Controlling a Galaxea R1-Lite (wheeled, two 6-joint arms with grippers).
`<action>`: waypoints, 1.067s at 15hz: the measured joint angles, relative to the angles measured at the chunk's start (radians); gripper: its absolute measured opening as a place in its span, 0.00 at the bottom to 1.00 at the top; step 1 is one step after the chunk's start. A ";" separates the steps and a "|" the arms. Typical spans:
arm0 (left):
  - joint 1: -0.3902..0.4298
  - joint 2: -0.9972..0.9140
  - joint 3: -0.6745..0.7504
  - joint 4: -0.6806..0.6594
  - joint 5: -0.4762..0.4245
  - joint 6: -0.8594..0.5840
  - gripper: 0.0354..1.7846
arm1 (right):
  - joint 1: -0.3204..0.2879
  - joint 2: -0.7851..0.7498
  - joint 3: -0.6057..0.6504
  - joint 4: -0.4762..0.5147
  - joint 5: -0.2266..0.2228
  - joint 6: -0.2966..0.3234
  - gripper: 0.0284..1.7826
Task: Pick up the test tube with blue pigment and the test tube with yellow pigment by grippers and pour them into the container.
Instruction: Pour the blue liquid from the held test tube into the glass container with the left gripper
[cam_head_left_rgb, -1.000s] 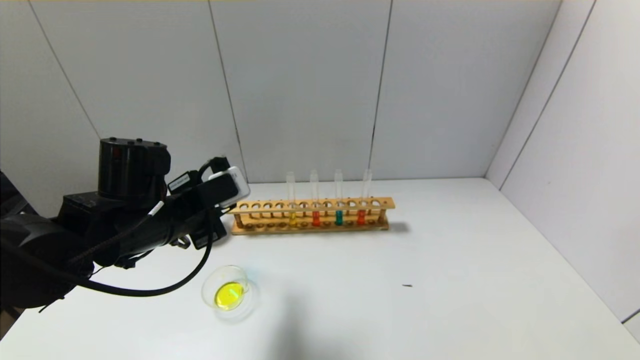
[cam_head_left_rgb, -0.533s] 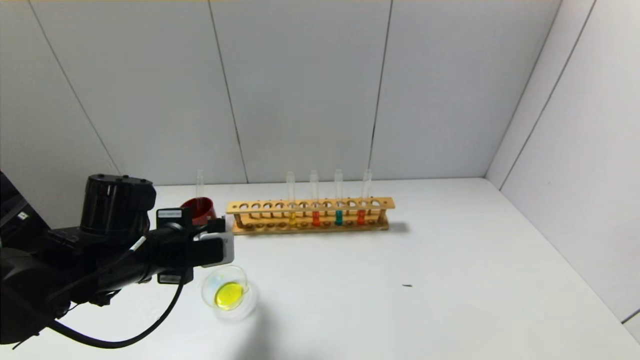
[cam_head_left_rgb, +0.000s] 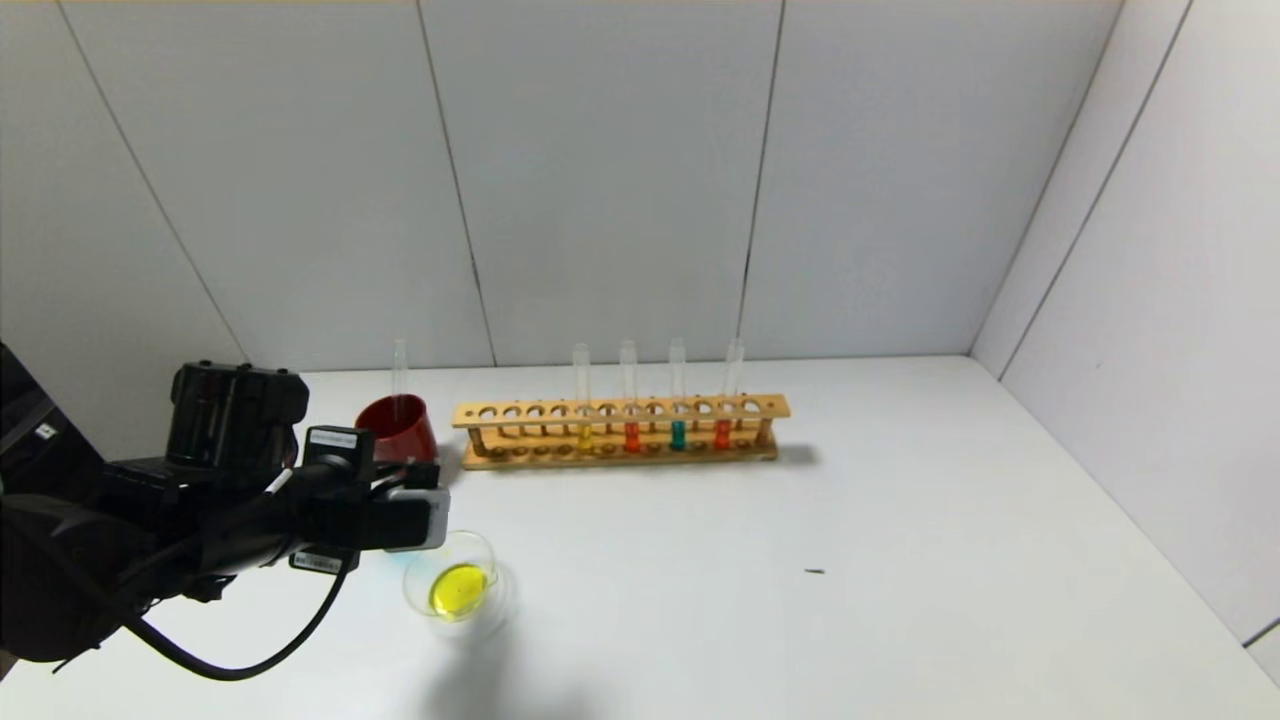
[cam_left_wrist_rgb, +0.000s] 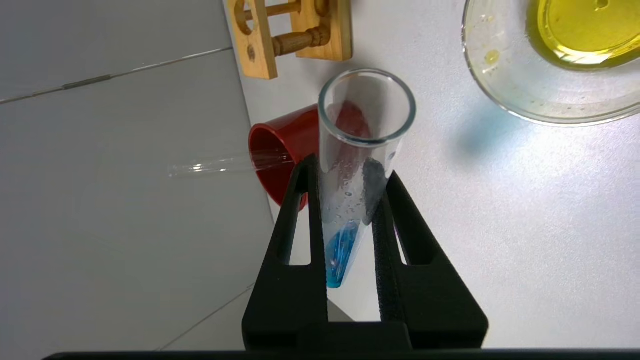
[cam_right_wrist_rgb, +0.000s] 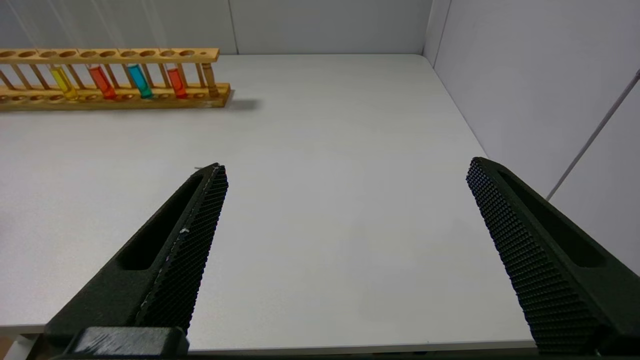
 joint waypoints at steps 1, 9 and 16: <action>0.003 0.001 0.004 0.001 -0.009 0.007 0.16 | 0.000 0.000 0.000 0.000 0.000 0.000 0.98; 0.014 0.022 0.016 -0.113 -0.029 0.216 0.16 | 0.000 0.000 0.000 0.000 0.000 0.000 0.98; 0.048 0.071 0.015 -0.223 -0.037 0.350 0.16 | -0.001 0.000 0.000 0.000 0.000 0.000 0.98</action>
